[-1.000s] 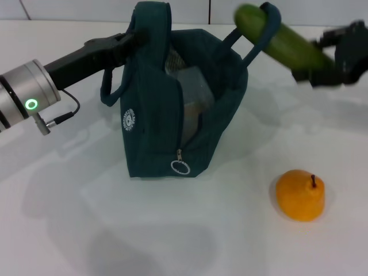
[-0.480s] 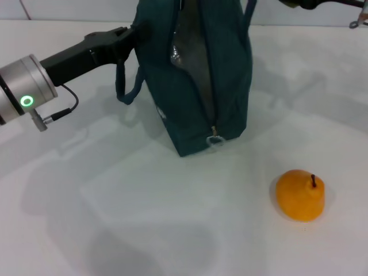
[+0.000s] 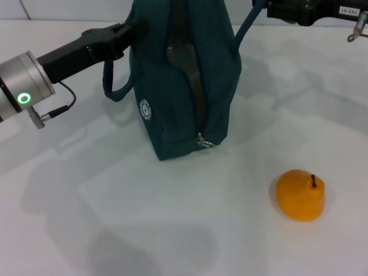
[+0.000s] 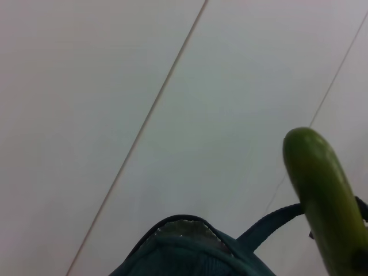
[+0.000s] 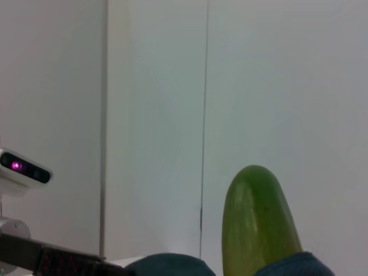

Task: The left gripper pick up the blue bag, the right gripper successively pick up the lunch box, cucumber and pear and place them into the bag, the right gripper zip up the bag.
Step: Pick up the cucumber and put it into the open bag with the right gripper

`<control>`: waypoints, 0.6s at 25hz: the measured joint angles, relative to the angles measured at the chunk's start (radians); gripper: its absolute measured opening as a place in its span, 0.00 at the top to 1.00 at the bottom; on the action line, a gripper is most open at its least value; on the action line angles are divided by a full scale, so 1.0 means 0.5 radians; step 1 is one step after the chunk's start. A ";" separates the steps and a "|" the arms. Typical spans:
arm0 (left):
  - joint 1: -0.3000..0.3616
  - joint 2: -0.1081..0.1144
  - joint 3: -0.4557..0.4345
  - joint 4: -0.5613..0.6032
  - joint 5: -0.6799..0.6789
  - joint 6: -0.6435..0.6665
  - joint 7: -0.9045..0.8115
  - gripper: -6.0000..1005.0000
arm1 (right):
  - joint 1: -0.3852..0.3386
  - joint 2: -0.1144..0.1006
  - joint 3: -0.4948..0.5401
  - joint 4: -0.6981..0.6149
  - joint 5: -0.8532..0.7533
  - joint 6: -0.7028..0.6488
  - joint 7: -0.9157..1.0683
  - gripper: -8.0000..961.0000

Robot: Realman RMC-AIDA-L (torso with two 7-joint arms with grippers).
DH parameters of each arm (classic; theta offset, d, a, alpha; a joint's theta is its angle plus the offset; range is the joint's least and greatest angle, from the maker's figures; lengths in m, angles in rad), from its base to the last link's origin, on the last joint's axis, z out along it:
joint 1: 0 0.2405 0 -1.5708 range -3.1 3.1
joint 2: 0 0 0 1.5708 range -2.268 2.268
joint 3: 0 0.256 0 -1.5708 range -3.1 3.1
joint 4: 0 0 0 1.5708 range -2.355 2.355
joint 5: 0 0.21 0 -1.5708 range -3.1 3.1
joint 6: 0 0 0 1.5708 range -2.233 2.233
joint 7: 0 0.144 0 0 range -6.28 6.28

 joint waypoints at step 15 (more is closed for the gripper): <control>0.000 0.001 0.000 0.003 -0.001 0.000 0.000 0.95 | 0.000 -0.003 -0.023 -0.174 -0.793 -0.079 0.461 0.34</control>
